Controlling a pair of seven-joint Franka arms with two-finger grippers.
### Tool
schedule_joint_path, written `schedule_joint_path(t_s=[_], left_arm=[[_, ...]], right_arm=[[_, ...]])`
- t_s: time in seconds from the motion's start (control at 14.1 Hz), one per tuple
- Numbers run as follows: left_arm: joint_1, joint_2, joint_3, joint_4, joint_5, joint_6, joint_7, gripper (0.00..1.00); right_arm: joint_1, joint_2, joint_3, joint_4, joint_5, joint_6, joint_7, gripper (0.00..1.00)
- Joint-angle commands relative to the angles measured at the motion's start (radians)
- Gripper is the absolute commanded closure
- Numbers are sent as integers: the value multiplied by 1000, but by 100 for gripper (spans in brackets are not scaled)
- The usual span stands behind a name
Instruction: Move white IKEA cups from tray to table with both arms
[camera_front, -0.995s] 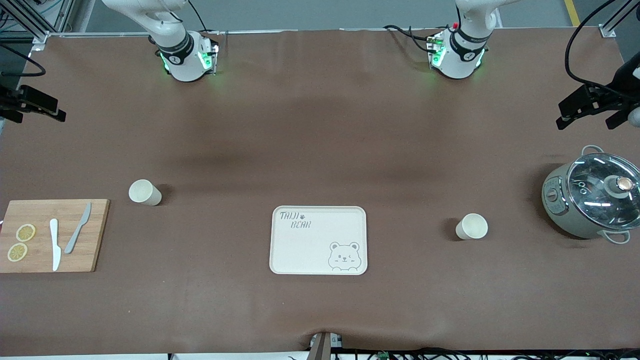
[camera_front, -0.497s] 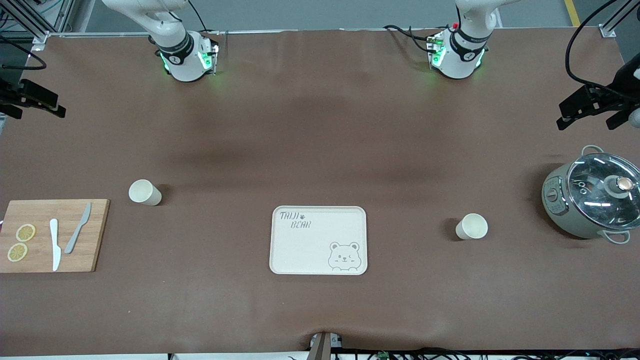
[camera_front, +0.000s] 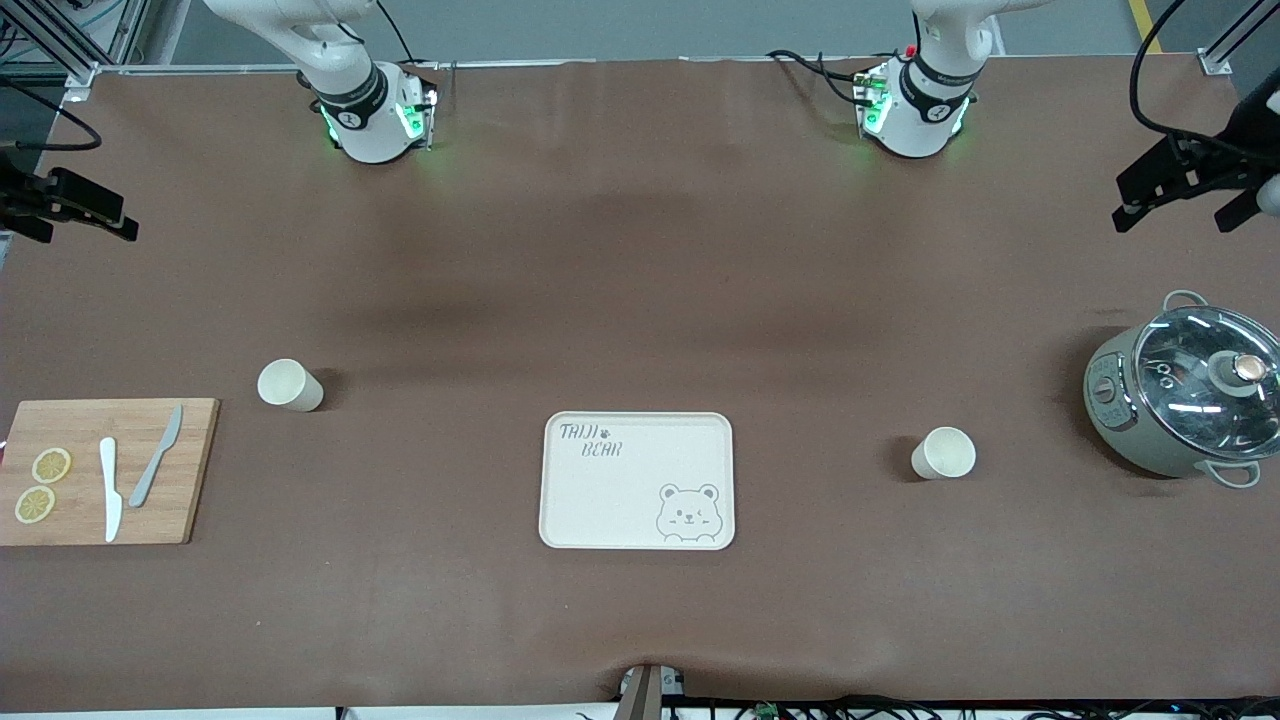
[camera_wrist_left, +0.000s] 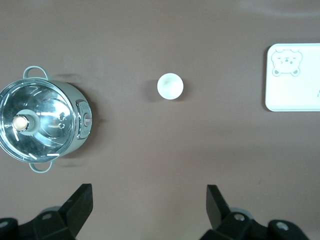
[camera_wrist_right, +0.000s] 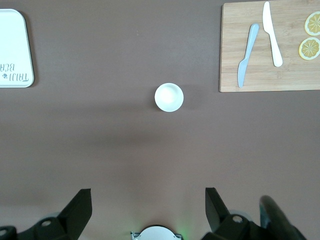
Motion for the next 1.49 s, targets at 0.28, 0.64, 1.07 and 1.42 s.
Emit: schedule_joint_path(t_s=[0.28,0.64,1.07,1.42], left_arm=[[-45,0,50,-8,-4,-32,-20,0],[-22,-40,53,-30,-4,-31,-20,0],[-23,-25,52,-25,-4,-31,-14,0],[-28,-13,43,-16,28,-31,-28,0]], right_arm=[[-3,-18,6,-22,-21,17,16,0],[-4,-18,6,-22,-21,14,15,0],[-6,-5,6,-22,-21,20,15,0],[-4,0,6,-22,-21,22,15,0]])
